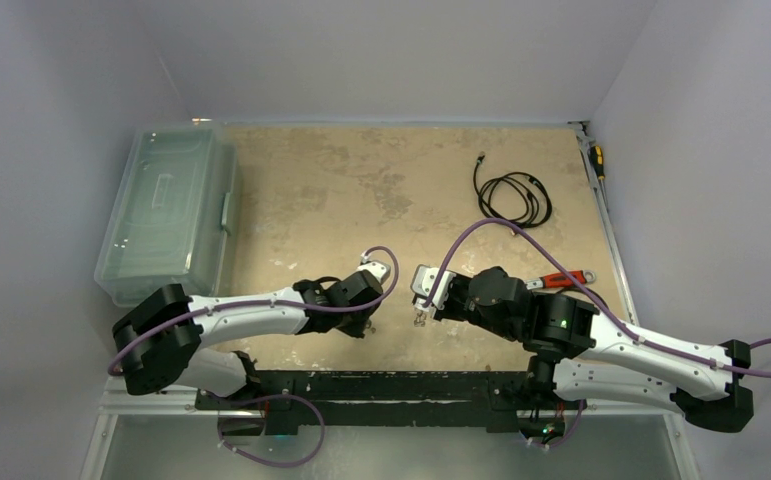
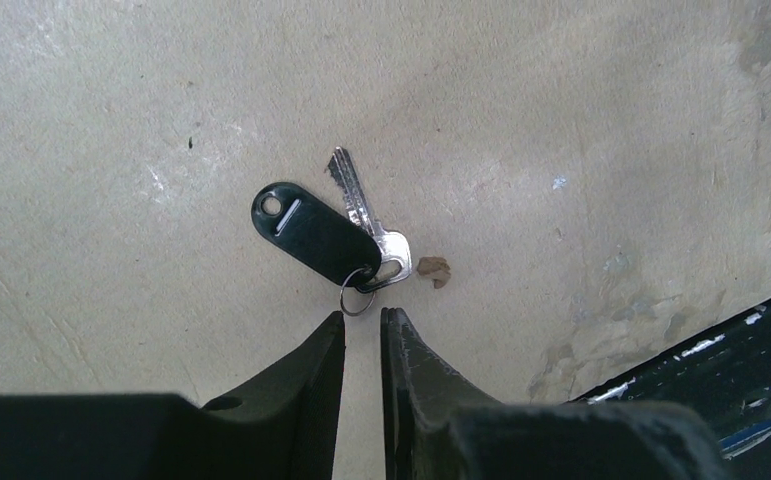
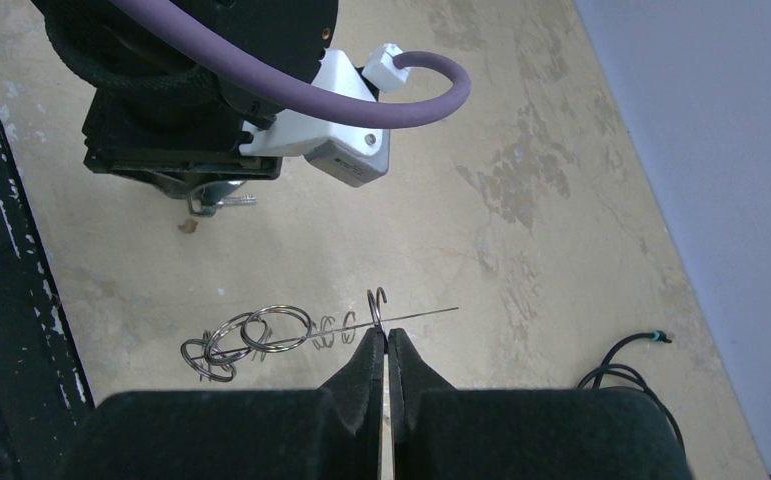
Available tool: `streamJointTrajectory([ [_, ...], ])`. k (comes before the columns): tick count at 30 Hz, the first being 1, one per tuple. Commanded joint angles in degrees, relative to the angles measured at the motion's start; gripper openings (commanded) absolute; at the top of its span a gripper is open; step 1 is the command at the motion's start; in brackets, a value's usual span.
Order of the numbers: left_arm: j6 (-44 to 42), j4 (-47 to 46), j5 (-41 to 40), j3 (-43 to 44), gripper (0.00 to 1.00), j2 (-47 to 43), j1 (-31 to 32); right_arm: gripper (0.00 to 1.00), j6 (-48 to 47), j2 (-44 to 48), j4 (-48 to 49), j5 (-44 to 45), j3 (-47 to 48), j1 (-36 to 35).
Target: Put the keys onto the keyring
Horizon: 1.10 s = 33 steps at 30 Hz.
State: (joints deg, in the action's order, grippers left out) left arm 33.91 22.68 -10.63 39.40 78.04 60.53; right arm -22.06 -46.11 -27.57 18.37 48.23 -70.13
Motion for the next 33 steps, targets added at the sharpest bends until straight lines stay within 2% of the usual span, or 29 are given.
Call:
streamJointTrajectory([
  [1,0.93,-2.58,-0.18,-0.65,0.18,1.19,0.38,0.00,0.37,0.14,3.29,-0.21,-0.06,-0.21],
  [5,1.10,-2.23,-1.13,-0.81,0.18,1.27,0.38,0.00,0.48,0.14,3.27,-0.31,-0.06,-0.26],
  [9,1.51,-1.33,-2.47,-1.02,0.26,0.02,0.38,0.00,0.52,0.05,3.23,-0.38,0.00,-0.21],
  [13,1.69,-1.74,-2.07,-1.42,0.27,-0.11,0.38,0.00,0.48,0.14,3.16,-0.41,0.02,-0.27],
  [23,2.08,-4.70,0.28,-2.51,0.16,0.32,0.38,0.00,0.46,0.14,3.17,-0.36,-0.06,-0.27],
  [33,2.27,-5.88,1.18,-2.70,0.19,0.02,0.38,0.00,0.60,0.14,3.23,-0.27,-0.09,-0.27],
])
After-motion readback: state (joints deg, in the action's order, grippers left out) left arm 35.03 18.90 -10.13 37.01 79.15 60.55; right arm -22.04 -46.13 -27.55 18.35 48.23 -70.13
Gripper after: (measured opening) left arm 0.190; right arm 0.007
